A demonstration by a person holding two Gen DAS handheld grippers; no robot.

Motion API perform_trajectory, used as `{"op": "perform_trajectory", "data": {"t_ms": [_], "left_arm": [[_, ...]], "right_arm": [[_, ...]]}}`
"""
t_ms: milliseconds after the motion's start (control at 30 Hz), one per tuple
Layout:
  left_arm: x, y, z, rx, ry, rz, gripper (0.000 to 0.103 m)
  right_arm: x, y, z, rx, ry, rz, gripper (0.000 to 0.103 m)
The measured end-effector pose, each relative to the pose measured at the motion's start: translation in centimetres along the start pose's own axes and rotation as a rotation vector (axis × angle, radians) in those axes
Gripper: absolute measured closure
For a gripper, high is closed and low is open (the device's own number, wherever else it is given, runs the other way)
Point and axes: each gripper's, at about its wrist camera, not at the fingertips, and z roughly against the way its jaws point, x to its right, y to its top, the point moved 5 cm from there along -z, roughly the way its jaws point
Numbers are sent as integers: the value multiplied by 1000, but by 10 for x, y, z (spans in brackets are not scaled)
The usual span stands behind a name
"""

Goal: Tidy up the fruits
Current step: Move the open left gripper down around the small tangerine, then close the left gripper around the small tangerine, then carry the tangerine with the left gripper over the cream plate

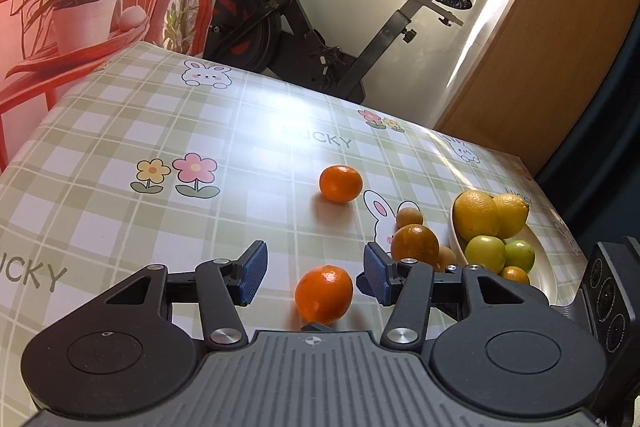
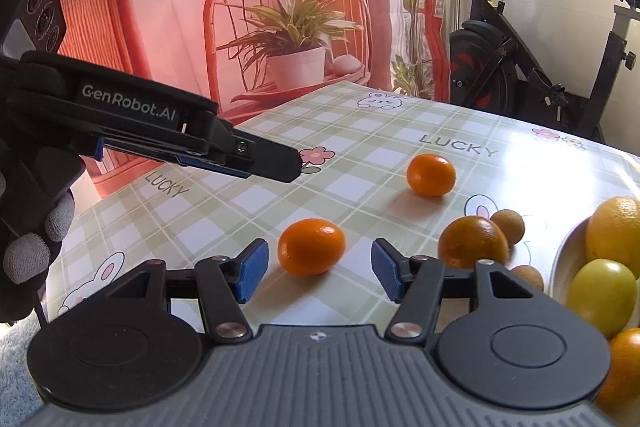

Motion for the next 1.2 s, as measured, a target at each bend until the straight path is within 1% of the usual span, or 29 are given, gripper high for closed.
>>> {"op": "perform_trajectory", "data": {"t_ms": [100,200,333,400,500,600,667,733,767,1033,1133,1200], "left_arm": [[-1,-4,-10,-30,-28,-4,47],[1,-8,-19,-54,-24,-12,47],[-2,-13,-27,-65,-36,27,47],[-2,-16,-28,-74,-31,16,47],[-3,-19,-31,-86,-19,-1,48],[-5,-20,-29,-82,-21,8,51],[-4,-21,-28,-79,-41,10,63],[2,-22,-28,-78,-30,-11,63],[3,-23,-28,-77,-26,-17,63],[18,-28,-24,-81,-11,-30,63],[31,-27,-20,-72,-12,-43,63],[41,-27,-18,-64,-16,-61,63]], "right_arm": [[-4,-3,-15,-41,-3,5,42],[-4,-2,-18,-40,-9,5,42],[-4,-3,-26,-80,-4,16,41],[-5,-2,-28,-82,2,27,39],[-4,-2,-28,-75,4,25,39],[-2,-1,-29,-74,0,19,42],[-2,-1,-28,-69,-9,16,48],[-1,-1,-27,-65,-11,8,56],[0,-2,-25,-62,-7,6,57],[5,-4,-15,-43,2,-30,58],[6,-6,-8,-28,-6,-36,58],[9,-8,1,-2,-16,-56,58]]}}
